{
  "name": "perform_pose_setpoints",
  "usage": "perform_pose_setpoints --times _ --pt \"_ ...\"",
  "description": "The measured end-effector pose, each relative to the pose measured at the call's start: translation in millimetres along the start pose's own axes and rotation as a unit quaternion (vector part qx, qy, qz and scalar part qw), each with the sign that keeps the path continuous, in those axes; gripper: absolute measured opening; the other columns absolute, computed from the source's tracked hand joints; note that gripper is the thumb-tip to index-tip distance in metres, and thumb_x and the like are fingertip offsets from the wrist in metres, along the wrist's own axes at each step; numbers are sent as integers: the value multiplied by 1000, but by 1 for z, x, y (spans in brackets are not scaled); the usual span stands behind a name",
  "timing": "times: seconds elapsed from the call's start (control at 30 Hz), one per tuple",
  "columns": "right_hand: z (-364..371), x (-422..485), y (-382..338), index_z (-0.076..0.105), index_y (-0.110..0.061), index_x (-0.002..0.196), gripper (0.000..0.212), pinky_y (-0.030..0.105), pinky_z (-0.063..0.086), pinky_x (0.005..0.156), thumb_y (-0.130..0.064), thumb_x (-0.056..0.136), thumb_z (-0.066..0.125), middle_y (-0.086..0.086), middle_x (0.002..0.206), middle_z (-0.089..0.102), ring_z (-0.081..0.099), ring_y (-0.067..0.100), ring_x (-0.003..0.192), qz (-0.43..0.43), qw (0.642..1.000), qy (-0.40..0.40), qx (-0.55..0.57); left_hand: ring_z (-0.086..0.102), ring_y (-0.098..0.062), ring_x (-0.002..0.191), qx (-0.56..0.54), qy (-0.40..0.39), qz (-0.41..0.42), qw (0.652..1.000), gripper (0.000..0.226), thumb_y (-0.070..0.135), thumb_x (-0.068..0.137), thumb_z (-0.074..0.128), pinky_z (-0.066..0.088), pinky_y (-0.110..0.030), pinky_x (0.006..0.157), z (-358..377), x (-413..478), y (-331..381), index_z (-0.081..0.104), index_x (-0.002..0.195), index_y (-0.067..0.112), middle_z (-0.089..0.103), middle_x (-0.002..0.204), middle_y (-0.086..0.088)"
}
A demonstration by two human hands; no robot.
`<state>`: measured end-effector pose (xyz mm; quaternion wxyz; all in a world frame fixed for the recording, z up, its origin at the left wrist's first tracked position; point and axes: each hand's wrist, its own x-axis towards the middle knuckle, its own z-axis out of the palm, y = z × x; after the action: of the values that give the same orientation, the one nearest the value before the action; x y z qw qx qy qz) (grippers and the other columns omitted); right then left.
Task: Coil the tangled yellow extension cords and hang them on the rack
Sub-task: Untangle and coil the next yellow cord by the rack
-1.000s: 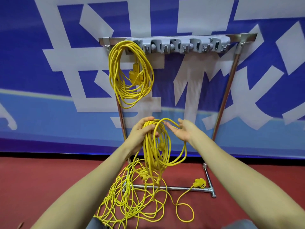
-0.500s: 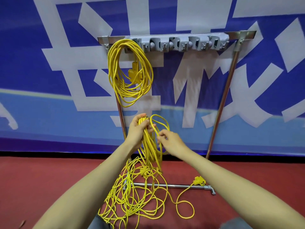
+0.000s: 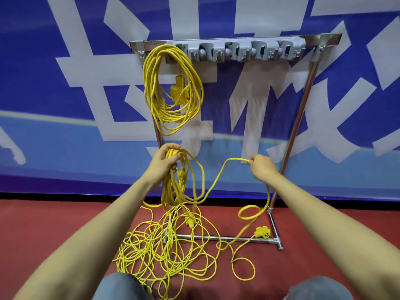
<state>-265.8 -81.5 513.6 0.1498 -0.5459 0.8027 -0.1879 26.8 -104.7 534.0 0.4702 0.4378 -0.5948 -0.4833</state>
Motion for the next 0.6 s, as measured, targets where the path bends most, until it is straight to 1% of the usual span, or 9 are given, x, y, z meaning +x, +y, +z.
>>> perform_pose_setpoints --times 0.07,0.13,0.2,0.23,0.3,0.33,0.4,0.5,0.6 --pt "1 -4 0 55 -9 107 21 34 42 64 -12 98 35 19 99 61 58 37 89 16 1000 -6 21 44 -8 51 11 -14 7 1000 20 -1 95 54 42 -22 48 -2 0 1 52 110 11 50 73 0" --pt "4 -9 -3 51 -3 103 17 37 53 52 -10 100 36 21 86 57 59 36 72 51 987 -63 139 46 -7 51 28 -24 12 999 20 -1 95 53 42 -22 48 1 0 1 52 111 11 49 74 -1" --pt "8 -17 -13 47 0 93 13 32 51 36 -5 99 37 17 74 48 53 30 57 99 942 -134 292 48 -8 51 35 -22 20 999 20 -2 95 53 45 -21 49 7 -2 1 52 110 12 49 76 -3" --pt "8 -21 -19 46 -1 88 14 31 51 36 -3 99 37 15 72 46 52 29 56 114 919 -158 341 50 -8 52 31 -16 24 999 20 -2 95 52 46 -22 49 10 -2 0 51 109 12 50 78 -5" --pt "8 -28 -30 45 -1 88 13 33 56 47 0 99 37 14 73 45 55 28 59 118 888 -194 399 53 -9 51 3 -4 21 1000 20 -4 96 50 49 -23 49 18 -6 -4 50 106 13 51 79 -7" --pt "8 -30 -36 45 0 88 13 35 58 57 0 99 37 14 73 46 56 27 61 121 874 -206 424 55 -10 52 -10 -3 17 1000 21 -5 96 50 50 -24 50 23 -8 -7 50 104 14 52 79 -8" --pt "6 -33 -50 46 1 87 15 44 53 77 0 99 38 14 74 45 57 26 65 130 845 -223 467 60 -12 56 -26 -12 9 1000 21 -5 96 50 52 -28 55 35 -13 -14 50 104 15 54 82 -9" --pt "2 -38 -74 47 3 95 7 50 49 84 1 98 41 12 78 40 58 31 71 141 799 -233 536 67 -13 69 -56 -30 -3 998 20 -3 96 52 55 -30 62 55 -20 -20 49 111 9 56 95 -7" --pt "1 -38 -87 45 2 81 17 53 45 89 3 98 40 9 76 33 53 30 71 176 740 -213 613 68 -13 71 -90 -43 -16 995 20 -3 96 51 57 -31 66 64 -25 -22 48 113 8 63 94 -5"
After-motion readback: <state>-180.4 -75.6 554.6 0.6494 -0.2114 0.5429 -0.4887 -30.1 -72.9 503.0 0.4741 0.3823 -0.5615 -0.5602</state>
